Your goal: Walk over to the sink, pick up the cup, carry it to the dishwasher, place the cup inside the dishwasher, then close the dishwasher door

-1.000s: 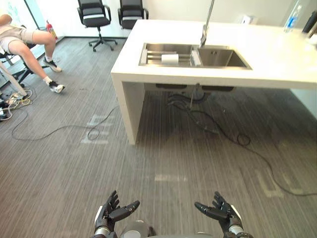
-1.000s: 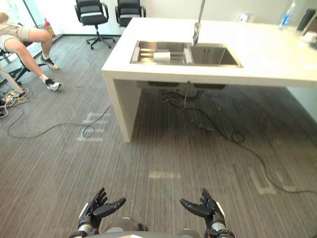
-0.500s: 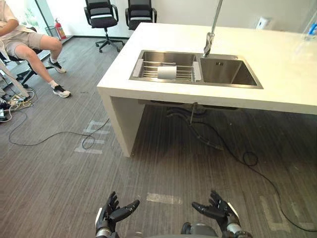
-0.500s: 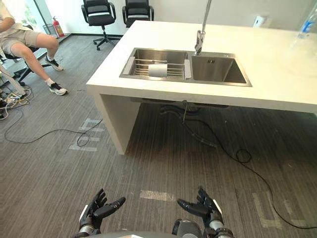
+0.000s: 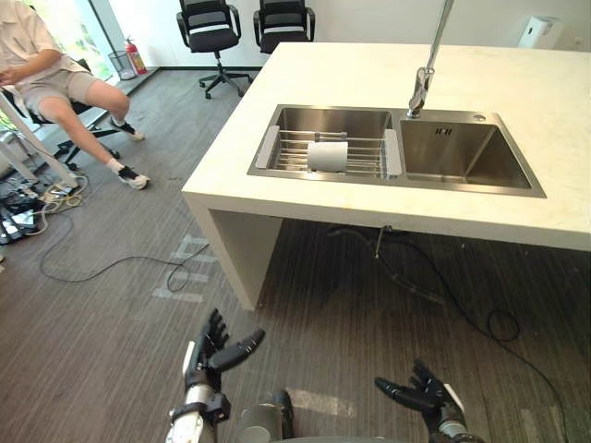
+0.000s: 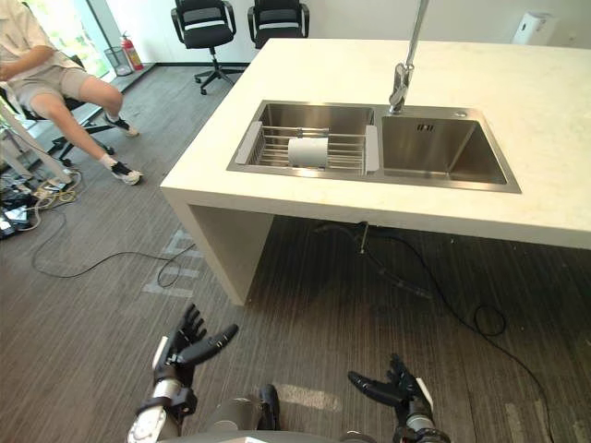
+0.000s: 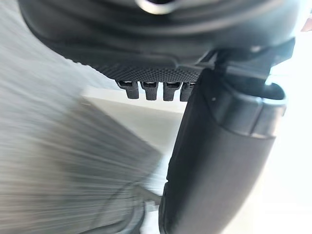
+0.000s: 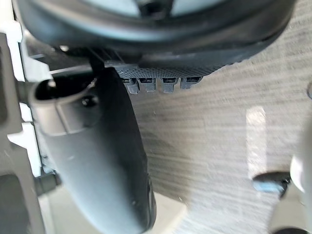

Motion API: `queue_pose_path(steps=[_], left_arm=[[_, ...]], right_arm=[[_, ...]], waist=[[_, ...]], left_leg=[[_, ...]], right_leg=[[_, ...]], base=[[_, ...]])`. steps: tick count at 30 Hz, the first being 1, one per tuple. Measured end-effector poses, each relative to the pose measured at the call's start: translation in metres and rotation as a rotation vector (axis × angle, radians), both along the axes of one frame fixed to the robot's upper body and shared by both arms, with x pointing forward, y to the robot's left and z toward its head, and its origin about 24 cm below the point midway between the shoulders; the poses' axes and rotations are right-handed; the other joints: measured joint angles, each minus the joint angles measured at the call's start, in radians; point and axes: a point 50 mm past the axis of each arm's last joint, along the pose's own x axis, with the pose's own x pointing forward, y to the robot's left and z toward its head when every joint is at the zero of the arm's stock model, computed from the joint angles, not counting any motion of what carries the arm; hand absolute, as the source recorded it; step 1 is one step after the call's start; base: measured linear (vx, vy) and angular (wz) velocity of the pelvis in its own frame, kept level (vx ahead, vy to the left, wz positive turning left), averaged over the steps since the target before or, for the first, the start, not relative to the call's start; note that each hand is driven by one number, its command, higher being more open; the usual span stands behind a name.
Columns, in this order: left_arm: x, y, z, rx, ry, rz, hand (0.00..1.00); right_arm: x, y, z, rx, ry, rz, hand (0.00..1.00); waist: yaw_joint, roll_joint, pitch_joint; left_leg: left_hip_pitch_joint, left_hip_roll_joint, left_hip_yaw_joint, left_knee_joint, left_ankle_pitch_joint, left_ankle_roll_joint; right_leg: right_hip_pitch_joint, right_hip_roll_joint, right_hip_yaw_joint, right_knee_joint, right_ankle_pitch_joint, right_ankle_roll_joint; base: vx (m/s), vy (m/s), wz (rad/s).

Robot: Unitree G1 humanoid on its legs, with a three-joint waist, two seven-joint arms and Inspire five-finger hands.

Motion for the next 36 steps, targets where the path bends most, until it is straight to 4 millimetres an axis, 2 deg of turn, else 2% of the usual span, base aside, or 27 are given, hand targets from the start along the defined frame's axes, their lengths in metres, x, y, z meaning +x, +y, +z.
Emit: queue_pose_path(steps=[2, 3, 5, 6, 7, 9, 12, 14, 15, 16, 17, 19, 20, 22, 23, 24, 25, 27, 29, 30, 31, 32, 33, 34, 35, 36], left_arm=[[0.010, 0.000, 0.016, 0.014, -0.079, 0.009, 1.00], [0.015, -0.001, 0.025, 0.022, -0.118, 0.011, 1.00], [0.022, 0.001, 0.040, 0.052, -0.180, 0.019, 1.00], [0.024, 0.006, 0.050, 0.083, -0.215, 0.035, 1.00], [0.025, 0.014, 0.060, 0.111, -0.249, 0.062, 1.00], [0.026, 0.023, 0.076, 0.133, -0.310, 0.115, 1.00], [0.029, 0.036, 0.105, 0.173, -0.428, 0.179, 1.00], [0.032, 0.039, 0.122, 0.214, -0.494, 0.195, 1.00], [0.033, 0.040, 0.131, 0.242, -0.527, 0.197, 1.00], [0.032, 0.041, 0.137, 0.266, -0.549, 0.193, 1.00], [0.030, 0.042, 0.139, 0.283, -0.555, 0.193, 1.00], [0.026, 0.036, 0.131, 0.261, -0.529, 0.208, 1.00], [0.025, 0.031, 0.130, 0.250, -0.534, 0.206, 1.00], [0.028, 0.021, 0.131, 0.247, -0.541, 0.170, 1.00], [0.029, 0.013, 0.135, 0.243, -0.562, 0.145, 1.00], [0.029, 0.010, 0.139, 0.236, -0.582, 0.136, 1.00], [0.029, 0.005, 0.149, 0.234, -0.627, 0.113, 1.00], [0.027, 0.000, 0.165, 0.284, -0.698, 0.073, 1.00], [0.026, -0.001, 0.176, 0.331, -0.749, 0.032, 1.00], [0.026, -0.004, 0.181, 0.353, -0.769, 0.005, 1.00], [0.026, -0.007, 0.182, 0.364, -0.773, -0.011, 1.00], [0.027, -0.009, 0.182, 0.374, -0.770, -0.024, 1.00], [0.029, -0.014, 0.181, 0.397, -0.759, -0.052, 1.00], [0.030, -0.018, 0.181, 0.439, -0.745, -0.078, 1.00], [0.031, -0.019, 0.181, 0.463, -0.737, -0.087, 1.00], [0.035, -0.023, 0.182, 0.489, -0.735, -0.106, 1.00]], right_arm=[[0.003, 0.005, 0.001, 0.013, -0.015, 0.005, 1.00], [0.001, 0.006, 0.001, 0.014, -0.015, 0.006, 1.00], [-0.002, 0.008, 0.000, 0.024, -0.010, 0.005, 1.00], [-0.005, 0.011, -0.002, 0.033, 0.003, 0.011, 1.00], [-0.009, 0.013, -0.005, 0.038, 0.023, 0.019, 1.00], [-0.020, 0.014, -0.008, 0.042, 0.058, 0.016, 1.00], [-0.027, 0.012, -0.009, 0.041, 0.075, -0.004, 1.00], [-0.028, 0.011, -0.009, 0.040, 0.075, -0.008, 1.00], [-0.029, 0.011, -0.009, 0.039, 0.075, -0.006, 1.00], [-0.031, 0.014, -0.010, 0.044, 0.079, -0.009, 1.00], [-0.034, 0.017, -0.011, 0.052, 0.089, -0.013, 1.00], [-0.040, 0.009, -0.012, 0.034, 0.116, -0.013, 1.00], [-0.035, 0.006, -0.010, 0.021, 0.102, -0.010, 1.00], [-0.027, 0.002, -0.008, 0.011, 0.092, -0.018, 1.00], [-0.027, 0.002, -0.009, 0.018, 0.101, -0.022, 1.00], [-0.028, 0.002, -0.009, 0.021, 0.108, -0.023, 1.00], [-0.028, 0.002, -0.009, 0.022, 0.113, -0.026, 1.00], [-0.027, -0.003, -0.007, 0.007, 0.106, -0.030, 1.00], [-0.025, -0.007, -0.006, -0.004, 0.106, -0.032, 1.00], [-0.025, -0.009, -0.006, -0.012, 0.106, -0.030, 1.00], [-0.025, -0.010, -0.005, -0.015, 0.107, -0.030, 1.00], [-0.024, -0.010, -0.005, -0.017, 0.105, -0.030, 1.00], [-0.024, -0.011, -0.005, -0.023, 0.105, -0.033, 1.00], [-0.026, -0.011, -0.006, -0.021, 0.112, -0.040, 1.00], [-0.026, -0.008, -0.007, -0.015, 0.112, -0.042, 1.00], [-0.024, -0.004, -0.007, -0.005, 0.103, -0.040, 1.00]], waist=[[0.008, -0.015, -0.003], [0.012, -0.019, -0.005], [0.015, -0.032, -0.014], [0.015, -0.038, -0.021], [0.010, -0.042, -0.027], [0.001, -0.037, -0.042], [-0.004, -0.021, -0.051], [-0.009, -0.005, -0.051], [-0.013, -0.005, -0.051], [-0.015, -0.018, -0.057], [-0.019, -0.036, -0.067], [-0.019, 0.002, -0.090], [-0.012, 0.009, -0.100], [-0.009, 0.037, -0.087], [-0.003, 0.042, -0.082], [0.002, 0.043, -0.079], [0.017, 0.036, -0.080], [0.024, 0.037, -0.089], [0.027, 0.036, -0.089], [0.031, 0.036, -0.090], [0.033, 0.036, -0.090], [0.033, 0.037, -0.090], [0.033, 0.045, -0.095], [0.031, 0.055, -0.106], [0.026, 0.053, -0.111], [0.022, 0.039, -0.106]], left_leg=[[0.002, -0.021, 0.020, 0.035, -0.063, 0.023], [0.023, -0.039, 0.026, 0.038, -0.092, 0.030], [0.065, -0.065, 0.027, 0.038, -0.128, 0.041], [0.094, -0.071, 0.021, 0.035, -0.151, 0.045], [0.127, -0.072, 0.005, 0.027, -0.160, 0.045], [0.173, -0.068, -0.019, 0.002, -0.169, 0.041], [0.245, -0.038, -0.056, -0.069, -0.169, 0.019], [0.279, -0.003, -0.082, -0.099, -0.173, -0.001], [0.295, 0.013, -0.099, -0.100, -0.182, -0.022], [0.309, 0.019, -0.117, -0.086, -0.202, -0.057], [0.325, 0.017, -0.122, -0.075, -0.223, -0.086], [0.347, 0.066, -0.132, -0.062, -0.237, -0.107], [0.330, 0.090, -0.131, -0.021, -0.216, -0.128], [0.264, 0.136, -0.130, 0.148, -0.193, -0.129], [0.200, 0.172, -0.128, 0.316, -0.127, -0.109], [0.165, 0.189, -0.128, 0.403, -0.076, -0.088], [0.113, 0.211, -0.127, 0.502, -0.070, -0.078], [0.053, 0.201, -0.119, 0.498, -0.109, -0.074], [0.035, 0.162, -0.113, 0.364, -0.137, -0.072], [0.044, 0.124, -0.118, 0.216, -0.142, -0.080], [0.048, 0.103, -0.122, 0.127, -0.139, -0.082], [0.052, 0.087, -0.124, 0.068, -0.126, -0.085], [0.068, 0.066, -0.128, -0.045, -0.037, -0.081], [0.083, 0.066, -0.120, -0.096, 0.037, -0.090], [0.095, 0.057, -0.125, -0.116, 0.037, -0.091], [0.109, 0.044, -0.121, -0.141, 0.037, -0.090]], right_leg=[[-0.004, -0.032, 0.017, 0.038, -0.013, 0.006], [-0.022, -0.061, 0.033, 0.120, -0.012, 0.005], [-0.104, -0.116, 0.074, 0.352, 0.014, 0.005], [-0.164, -0.135, 0.106, 0.493, 0.066, 0.008], [-0.199, -0.130, 0.111, 0.575, 0.058, 0.001], [-0.239, -0.106, 0.080, 0.593, 0.024, -0.020], [-0.322, -0.055, -0.001, 0.472, -0.019, -0.063], [-0.374, -0.022, -0.015, 0.352, -0.012, -0.060], [-0.400, -0.009, -0.008, 0.263, 0.028, -0.052], [-0.407, -0.001, 0.006, 0.154, 0.135, -0.072], [-0.406, -0.006, 0.014, 0.105, 0.263, -0.106], [-0.386, 0.023, -0.009, 0.138, 0.242, -0.116], [-0.371, 0.042, -0.019, 0.121, 0.201, -0.124], [-0.320, 0.079, -0.044, 0.078, 0.185, -0.138], [-0.268, 0.103, -0.052, 0.039, 0.179, -0.147], [-0.236, 0.114, -0.050, 0.013, 0.174, -0.155], [-0.197, 0.128, -0.044, -0.025, 0.165, -0.161], [-0.165, 0.130, -0.034, -0.072, 0.166, -0.166], [-0.135, 0.126, -0.013, -0.125, 0.186, -0.172], [-0.116, 0.120, 0.008, -0.150, 0.205, -0.150], [-0.111, 0.114, 0.019, -0.155, 0.207, -0.146], [-0.109, 0.110, 0.027, -0.158, 0.209, -0.144], [-0.109, 0.112, 0.038, -0.159, 0.208, -0.137], [-0.106, 0.118, 0.050, -0.161, 0.197, -0.114], [-0.106, 0.111, 0.053, -0.161, 0.194, -0.109], [-0.106, 0.098, 0.058, -0.161, 0.191, -0.099]], base=[[0.27, 0.157, -0.14], [0.28, 0.152, -0.01], [0.36, 0.134, 0.06], [0.42, 0.082, 0.15], [0.34, 0.037, 0.21], [0.35, -0.016, 0.37], [0.35, -0.073, 0.33], [0.38, -0.152, 0.38], [0.41, -0.251, 0.46], [0.36, -0.244, 0.50], [0.39, -0.287, 0.41], [0.34, -0.265, 0.17], [0.39, -0.334, 0.06], [0.29, -0.297, 0.16], [0.23, -0.225, 0.11], [0.26, -0.248, -0.09], [0.17, -0.150, -0.18], [0.22, -0.127, -0.22], [0.24, -0.055, -0.33], [0.25, 0.017, -0.40], [0.25, 0.046, -0.40], [0.25, 0.095, -0.34], [0.23, 0.126, -0.39], [0.22, 0.133, -0.33], [0.20, 0.141, -0.20], [0.14, 0.129, -0.06]])
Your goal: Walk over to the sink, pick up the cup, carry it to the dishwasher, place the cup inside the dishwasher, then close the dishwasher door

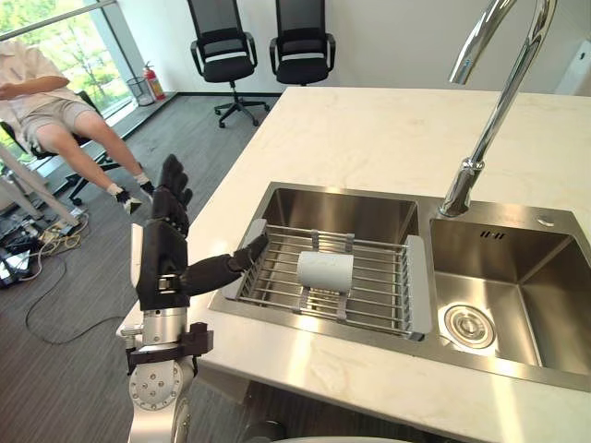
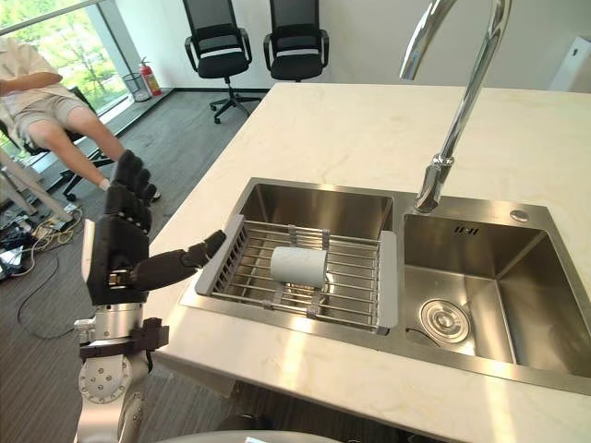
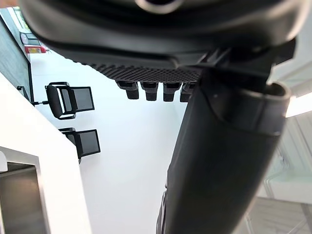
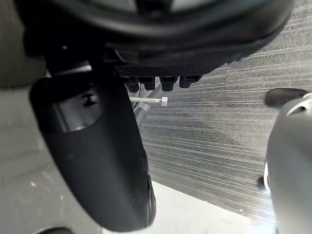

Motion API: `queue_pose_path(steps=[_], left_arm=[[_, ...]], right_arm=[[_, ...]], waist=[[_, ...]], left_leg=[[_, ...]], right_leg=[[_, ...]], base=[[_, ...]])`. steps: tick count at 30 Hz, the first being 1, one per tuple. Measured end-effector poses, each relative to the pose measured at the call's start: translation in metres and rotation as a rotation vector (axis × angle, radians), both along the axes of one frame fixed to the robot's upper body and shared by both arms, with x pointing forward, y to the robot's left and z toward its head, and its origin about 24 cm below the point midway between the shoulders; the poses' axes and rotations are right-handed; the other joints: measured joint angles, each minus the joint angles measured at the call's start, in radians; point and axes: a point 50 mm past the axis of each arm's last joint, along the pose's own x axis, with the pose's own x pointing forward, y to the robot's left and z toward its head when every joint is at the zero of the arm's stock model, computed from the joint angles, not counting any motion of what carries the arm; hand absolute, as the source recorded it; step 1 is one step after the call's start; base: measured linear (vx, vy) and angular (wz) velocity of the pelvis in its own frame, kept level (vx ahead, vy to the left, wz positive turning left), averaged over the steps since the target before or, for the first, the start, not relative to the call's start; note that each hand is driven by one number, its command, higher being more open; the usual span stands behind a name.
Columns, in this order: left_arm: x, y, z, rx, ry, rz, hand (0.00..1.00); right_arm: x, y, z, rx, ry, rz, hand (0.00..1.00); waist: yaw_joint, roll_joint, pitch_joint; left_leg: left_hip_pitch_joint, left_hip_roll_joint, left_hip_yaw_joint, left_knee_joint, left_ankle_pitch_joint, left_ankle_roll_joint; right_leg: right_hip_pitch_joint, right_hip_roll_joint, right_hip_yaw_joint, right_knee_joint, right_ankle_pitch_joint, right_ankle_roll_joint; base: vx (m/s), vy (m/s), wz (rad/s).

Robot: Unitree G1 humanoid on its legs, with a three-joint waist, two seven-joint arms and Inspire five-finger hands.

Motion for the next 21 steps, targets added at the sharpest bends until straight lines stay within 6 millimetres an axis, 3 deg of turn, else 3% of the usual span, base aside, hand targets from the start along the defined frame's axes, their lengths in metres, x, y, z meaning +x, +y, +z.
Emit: queue_pose_path(steps=[6, 12, 15, 21], left_arm=[[0.005, -0.014, -0.003, 0.152, 0.053, -0.046, 1.00], [0.008, -0.028, -0.008, 0.307, 0.102, -0.149, 1.00], [0.014, -0.033, -0.006, 0.359, 0.106, -0.184, 1.00], [0.028, -0.040, -0.009, 0.417, 0.146, -0.224, 1.00]], right_arm=[[-0.004, 0.015, -0.004, 0.044, 0.009, 0.027, 1.00], [-0.015, 0.013, -0.005, 0.045, 0.035, 0.025, 1.00], [-0.021, 0.012, -0.005, 0.043, 0.050, 0.033, 1.00], [-0.024, 0.012, -0.006, 0.037, 0.065, 0.062, 1.00]], waist=[[0.002, -0.011, 0.005], [0.001, -0.010, -0.025], [0.000, -0.011, -0.035], [-0.014, -0.007, -0.043]], left_leg=[[0.052, -0.022, 0.006, -0.060, 0.001, 0.002], [0.090, -0.021, 0.008, -0.154, 0.035, 0.003], [0.092, -0.024, 0.008, -0.169, 0.040, 0.005], [0.098, -0.026, 0.013, -0.190, 0.046, 0.004]], right_leg=[[0.022, -0.017, 0.006, -0.021, -0.003, 0.019], [0.016, -0.009, 0.003, -0.021, -0.019, 0.016], [0.012, -0.010, -0.002, -0.020, -0.009, 0.029], [0.008, -0.010, 0.003, -0.018, -0.004, 0.024]], base=[[0.03, 0.056, -0.02], [-0.04, -0.017, 0.01], [0.00, 0.000, 0.00], [0.02, 0.002, -0.01]])
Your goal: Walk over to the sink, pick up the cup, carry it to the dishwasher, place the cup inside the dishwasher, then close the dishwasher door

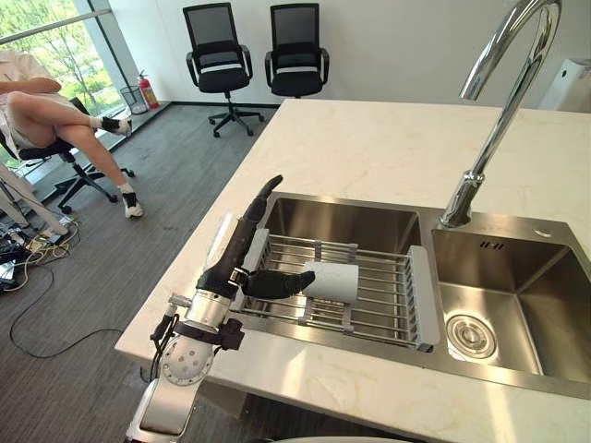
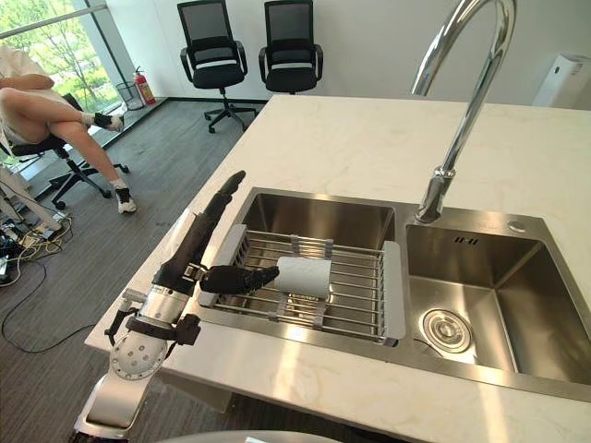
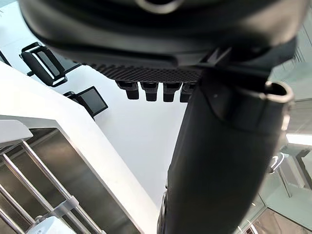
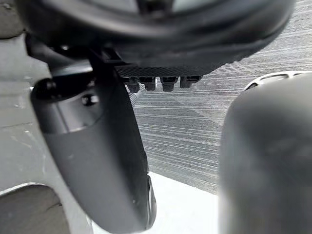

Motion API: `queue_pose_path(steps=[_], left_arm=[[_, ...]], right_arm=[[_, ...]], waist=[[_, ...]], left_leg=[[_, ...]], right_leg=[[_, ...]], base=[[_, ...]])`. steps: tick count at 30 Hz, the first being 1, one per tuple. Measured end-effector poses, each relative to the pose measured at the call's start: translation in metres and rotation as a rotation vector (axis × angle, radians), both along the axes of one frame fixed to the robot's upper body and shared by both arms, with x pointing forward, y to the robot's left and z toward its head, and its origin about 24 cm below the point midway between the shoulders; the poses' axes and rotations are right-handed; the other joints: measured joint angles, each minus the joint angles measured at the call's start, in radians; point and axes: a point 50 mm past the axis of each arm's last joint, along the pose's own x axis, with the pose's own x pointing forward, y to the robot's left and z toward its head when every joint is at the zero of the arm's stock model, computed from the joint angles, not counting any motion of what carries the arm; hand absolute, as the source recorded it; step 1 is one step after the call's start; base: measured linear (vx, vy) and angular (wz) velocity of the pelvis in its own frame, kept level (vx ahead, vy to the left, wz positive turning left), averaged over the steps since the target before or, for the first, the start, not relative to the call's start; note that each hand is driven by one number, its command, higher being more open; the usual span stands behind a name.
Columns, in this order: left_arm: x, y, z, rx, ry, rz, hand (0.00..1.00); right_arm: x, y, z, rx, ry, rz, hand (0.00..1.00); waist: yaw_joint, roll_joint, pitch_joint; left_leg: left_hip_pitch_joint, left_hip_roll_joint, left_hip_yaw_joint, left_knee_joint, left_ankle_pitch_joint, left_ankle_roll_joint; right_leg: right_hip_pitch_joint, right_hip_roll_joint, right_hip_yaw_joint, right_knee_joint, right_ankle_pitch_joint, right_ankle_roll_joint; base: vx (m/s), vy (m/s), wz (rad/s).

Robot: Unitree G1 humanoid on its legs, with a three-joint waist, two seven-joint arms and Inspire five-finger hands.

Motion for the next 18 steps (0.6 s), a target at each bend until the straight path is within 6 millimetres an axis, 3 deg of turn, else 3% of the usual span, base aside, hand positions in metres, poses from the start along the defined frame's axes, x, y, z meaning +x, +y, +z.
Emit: queue_pose_path(steps=[12, 18], left_arm=[[0.023, -0.011, -0.005, 0.199, 0.082, -0.134, 1.00], [0.029, -0.016, -0.027, 0.346, 0.190, -0.201, 1.00]], right_arm=[[0.002, 0.000, 0.001, 0.016, -0.011, 0.015, 1.00], [0.003, 0.001, 0.001, 0.018, -0.007, 0.047, 1.00]], waist=[[-0.016, -0.001, -0.001], [-0.031, -0.003, 0.000]], left_leg=[[0.008, 0.000, 0.026, -0.033, 0.020, -0.002], [0.015, -0.001, 0.026, -0.056, 0.036, -0.003]], right_leg=[[-0.028, 0.000, 0.020, 0.019, -0.003, -0.004], [-0.044, -0.002, 0.020, 0.043, -0.010, -0.003]], base=[[-0.01, 0.001, -0.05], [-0.02, 0.000, -0.01]])
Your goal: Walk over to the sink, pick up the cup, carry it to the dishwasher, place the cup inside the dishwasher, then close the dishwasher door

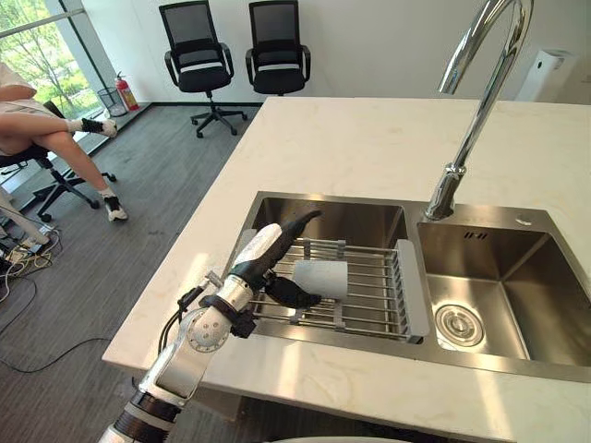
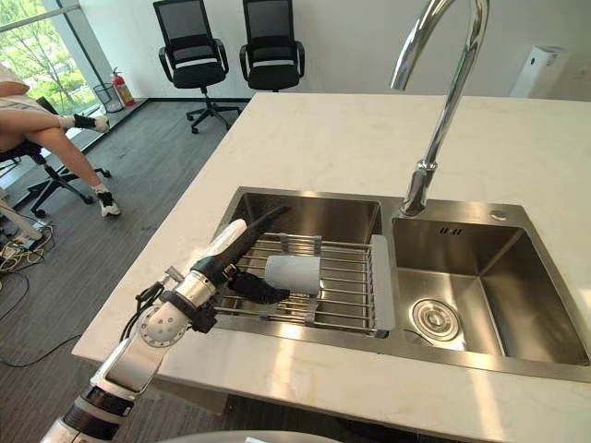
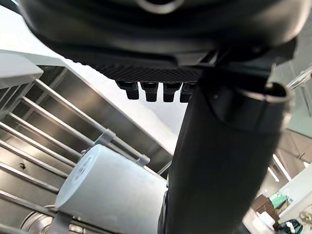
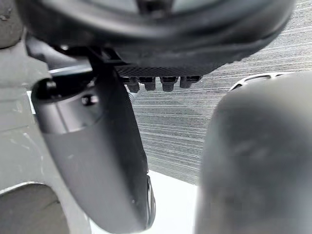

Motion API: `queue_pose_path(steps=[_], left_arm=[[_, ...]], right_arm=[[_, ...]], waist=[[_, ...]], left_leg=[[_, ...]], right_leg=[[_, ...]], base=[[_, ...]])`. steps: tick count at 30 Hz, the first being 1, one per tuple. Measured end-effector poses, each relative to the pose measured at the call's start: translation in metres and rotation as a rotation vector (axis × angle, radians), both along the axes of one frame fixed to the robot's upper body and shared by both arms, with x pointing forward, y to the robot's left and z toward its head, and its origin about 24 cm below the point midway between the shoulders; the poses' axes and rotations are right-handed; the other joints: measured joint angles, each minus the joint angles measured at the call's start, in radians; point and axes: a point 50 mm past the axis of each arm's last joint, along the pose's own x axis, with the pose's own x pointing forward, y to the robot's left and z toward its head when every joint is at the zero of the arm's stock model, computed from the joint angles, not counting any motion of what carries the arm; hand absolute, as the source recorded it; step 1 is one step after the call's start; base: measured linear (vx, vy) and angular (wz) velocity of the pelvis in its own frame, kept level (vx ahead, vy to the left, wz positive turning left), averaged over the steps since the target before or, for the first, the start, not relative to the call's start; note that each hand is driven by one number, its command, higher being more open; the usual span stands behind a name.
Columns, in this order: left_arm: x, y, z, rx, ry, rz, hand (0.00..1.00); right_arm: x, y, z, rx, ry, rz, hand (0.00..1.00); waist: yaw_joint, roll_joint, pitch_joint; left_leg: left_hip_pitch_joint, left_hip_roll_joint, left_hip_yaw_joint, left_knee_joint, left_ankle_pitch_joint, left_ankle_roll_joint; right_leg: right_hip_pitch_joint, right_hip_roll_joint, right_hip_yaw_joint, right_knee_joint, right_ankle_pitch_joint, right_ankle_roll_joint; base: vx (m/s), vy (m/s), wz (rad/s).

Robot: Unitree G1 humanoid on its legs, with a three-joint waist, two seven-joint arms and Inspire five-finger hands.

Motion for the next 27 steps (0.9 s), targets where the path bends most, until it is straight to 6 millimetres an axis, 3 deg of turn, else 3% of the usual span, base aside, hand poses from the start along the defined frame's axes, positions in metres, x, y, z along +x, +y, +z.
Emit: queue_pose_path(steps=[4, 19, 24, 27], left_arm=[[0.001, 0.003, -0.015, 0.073, 0.070, -0.003, 1.00], [0.019, 0.005, -0.023, 0.169, 0.131, 0.025, 1.00], [0.023, 0.011, -0.027, 0.207, 0.147, 0.052, 1.00], [0.025, 0.011, -0.028, 0.255, 0.142, 0.044, 1.00]], right_arm=[[0.002, -0.002, 0.002, -0.007, -0.014, -0.001, 1.00], [0.002, -0.002, 0.003, -0.008, -0.012, -0.003, 1.00], [0.005, -0.003, 0.004, -0.011, -0.025, 0.000, 1.00], [0.009, -0.004, 0.006, -0.014, -0.036, 0.004, 1.00]], waist=[[-0.016, -0.001, 0.000], [-0.052, -0.009, 0.012], [-0.067, -0.011, 0.029], [-0.068, -0.011, 0.036]], left_leg=[[0.002, 0.001, -0.001, -0.004, 0.001, -0.001], [0.019, 0.001, -0.001, -0.020, 0.001, -0.007], [0.019, 0.001, 0.001, -0.020, 0.000, -0.016], [0.020, 0.001, 0.003, -0.020, -0.001, -0.039]], right_leg=[[0.000, 0.001, 0.000, -0.001, 0.000, 0.000], [0.018, 0.004, -0.001, -0.021, 0.002, 0.002], [0.017, 0.004, 0.001, -0.019, 0.002, 0.003], [0.017, 0.002, 0.002, -0.017, 0.002, 0.003]], base=[[0.00, 0.000, 0.00], [0.00, 0.000, 0.00], [0.00, 0.000, 0.00], [0.00, 0.000, 0.00]])
